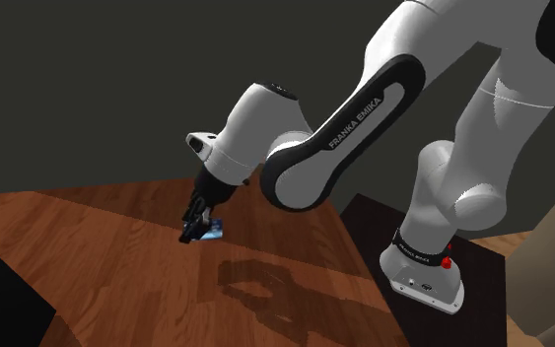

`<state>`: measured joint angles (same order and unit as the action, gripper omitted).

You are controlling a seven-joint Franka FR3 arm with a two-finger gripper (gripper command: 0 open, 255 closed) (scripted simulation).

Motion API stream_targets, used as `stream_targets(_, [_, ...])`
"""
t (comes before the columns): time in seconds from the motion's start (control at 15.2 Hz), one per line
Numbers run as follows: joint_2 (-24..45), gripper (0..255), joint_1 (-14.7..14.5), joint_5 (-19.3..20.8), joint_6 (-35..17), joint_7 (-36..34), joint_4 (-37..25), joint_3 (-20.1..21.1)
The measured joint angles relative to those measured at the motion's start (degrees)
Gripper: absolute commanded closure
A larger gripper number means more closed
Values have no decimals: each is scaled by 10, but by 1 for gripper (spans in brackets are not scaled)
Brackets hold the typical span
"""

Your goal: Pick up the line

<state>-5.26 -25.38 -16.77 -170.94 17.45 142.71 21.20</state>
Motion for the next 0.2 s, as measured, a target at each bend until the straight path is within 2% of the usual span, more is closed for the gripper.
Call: stream_targets(0.2, [-15, 255, 1, 1, 22, -3, -7, -1])
